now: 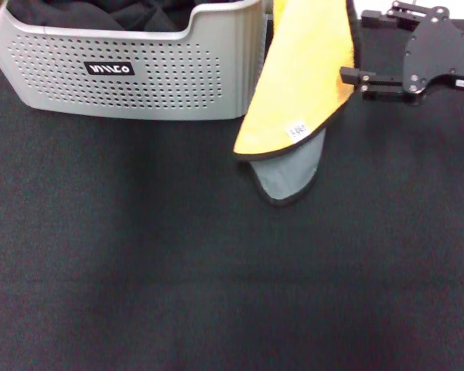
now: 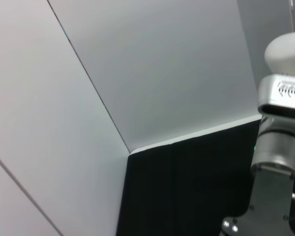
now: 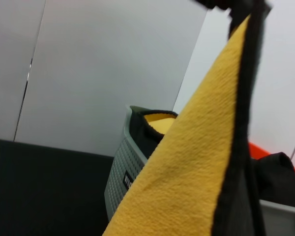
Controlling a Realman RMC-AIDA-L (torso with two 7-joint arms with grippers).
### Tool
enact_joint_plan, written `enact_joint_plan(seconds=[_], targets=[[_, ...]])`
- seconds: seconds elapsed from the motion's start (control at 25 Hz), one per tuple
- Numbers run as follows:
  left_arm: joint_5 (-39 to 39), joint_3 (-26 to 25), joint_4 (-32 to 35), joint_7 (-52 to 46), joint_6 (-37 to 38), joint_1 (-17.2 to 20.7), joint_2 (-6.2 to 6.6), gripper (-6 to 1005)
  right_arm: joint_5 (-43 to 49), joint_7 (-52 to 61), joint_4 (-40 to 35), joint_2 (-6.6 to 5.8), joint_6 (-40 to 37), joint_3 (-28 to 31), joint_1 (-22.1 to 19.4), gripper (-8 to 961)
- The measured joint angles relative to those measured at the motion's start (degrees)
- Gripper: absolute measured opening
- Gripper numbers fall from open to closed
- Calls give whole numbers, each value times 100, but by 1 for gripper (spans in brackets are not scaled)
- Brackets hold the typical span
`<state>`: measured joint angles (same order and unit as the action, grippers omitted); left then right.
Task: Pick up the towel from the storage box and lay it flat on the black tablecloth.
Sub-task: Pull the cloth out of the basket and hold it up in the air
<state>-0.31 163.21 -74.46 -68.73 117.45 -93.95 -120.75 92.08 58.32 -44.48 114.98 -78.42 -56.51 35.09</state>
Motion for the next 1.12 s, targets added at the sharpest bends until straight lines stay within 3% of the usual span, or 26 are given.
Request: enact_joint_plan(seconds=[0.44,0.64,1.12], targets=[[-199,0,59,16,-2,48,0,16,149,-98,354,18,127,-363,306,627],[-331,0,15,20,-7,166,1,16,149,-37,317,33,93,-708,166,622],[-389,0,-6,18,-21,316,21,16,102,50,-212,30,-439,-756,-466,609]])
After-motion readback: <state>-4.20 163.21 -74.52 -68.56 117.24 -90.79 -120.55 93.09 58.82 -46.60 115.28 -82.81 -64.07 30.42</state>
